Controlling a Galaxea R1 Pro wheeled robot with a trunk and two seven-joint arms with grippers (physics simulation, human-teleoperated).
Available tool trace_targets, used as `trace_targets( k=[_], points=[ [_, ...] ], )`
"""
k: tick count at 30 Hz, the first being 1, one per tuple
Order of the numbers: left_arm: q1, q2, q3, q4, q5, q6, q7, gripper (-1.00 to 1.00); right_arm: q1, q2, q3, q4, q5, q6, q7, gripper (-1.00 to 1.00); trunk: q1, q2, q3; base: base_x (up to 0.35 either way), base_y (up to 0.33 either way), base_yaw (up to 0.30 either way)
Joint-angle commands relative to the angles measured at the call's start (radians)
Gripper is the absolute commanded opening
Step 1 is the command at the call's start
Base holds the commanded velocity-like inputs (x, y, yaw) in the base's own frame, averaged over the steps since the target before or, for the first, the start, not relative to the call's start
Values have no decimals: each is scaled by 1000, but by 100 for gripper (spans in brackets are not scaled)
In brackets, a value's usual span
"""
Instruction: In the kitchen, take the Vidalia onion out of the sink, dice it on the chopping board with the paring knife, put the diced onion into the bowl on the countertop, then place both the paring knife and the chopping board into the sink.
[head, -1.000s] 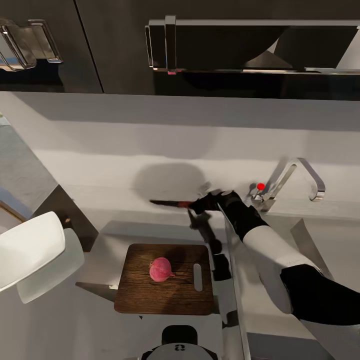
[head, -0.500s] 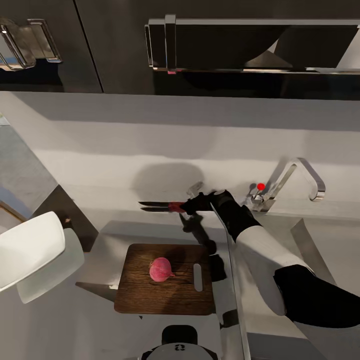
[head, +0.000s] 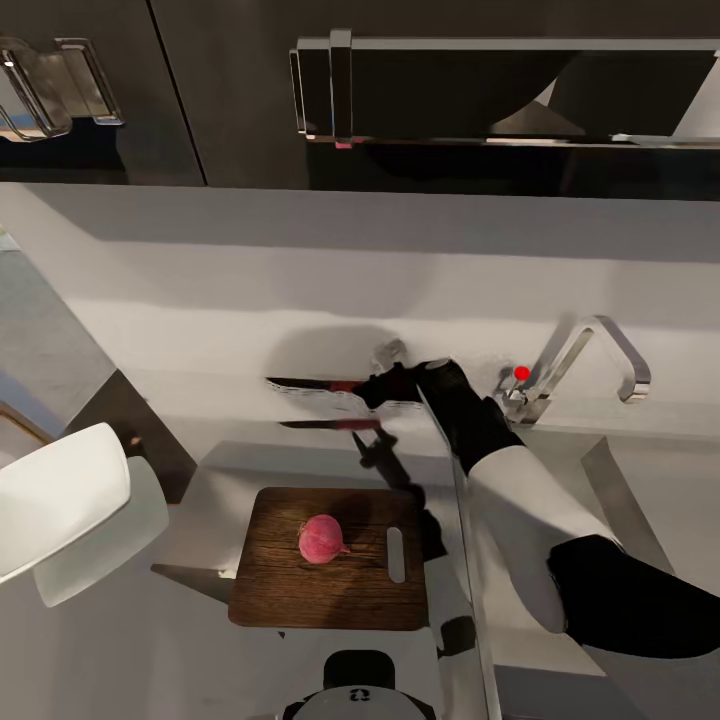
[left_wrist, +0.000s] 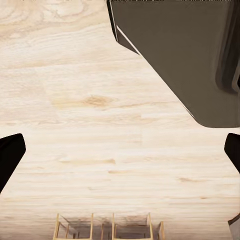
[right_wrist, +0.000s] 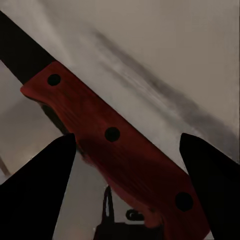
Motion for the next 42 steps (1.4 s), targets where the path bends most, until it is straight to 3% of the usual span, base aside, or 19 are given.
trace_targets(
  k=[1, 4, 9, 33, 37, 42],
  points=[
    [-1, -1, -8, 0, 10, 3, 1, 100, -1, 0, -1, -15, 11, 16, 6, -100, 1, -2, -2, 0, 0, 0],
    [-1, -3, -8, -1, 9, 1, 1, 100, -1, 0, -1, -87, 11, 92, 6, -100, 1, -2, -2, -20, 0, 0],
    [-1, -2, -8, -1, 9, -2, 1, 100, -1, 0, 0, -123, 11, 135, 5, -100, 1, -2, -2, -146, 0, 0],
    [0, 10, -14, -7, 7, -10, -2, 100, 6, 0, 6, -124, 8, 137, 0, -100, 1, -2, -2, -308, 58, 0],
    [-1, -6, 6, -9, 21, 3, -7, 100, 24, 0, 8, -135, -10, 137, -9, -100, 1, -2, -2, 0, 0, 0],
    [0, -12, 27, -25, 23, -7, -7, 100, 24, -22, -20, -147, 11, 148, 22, -100, 1, -2, -2, 0, 0, 0]
  ],
)
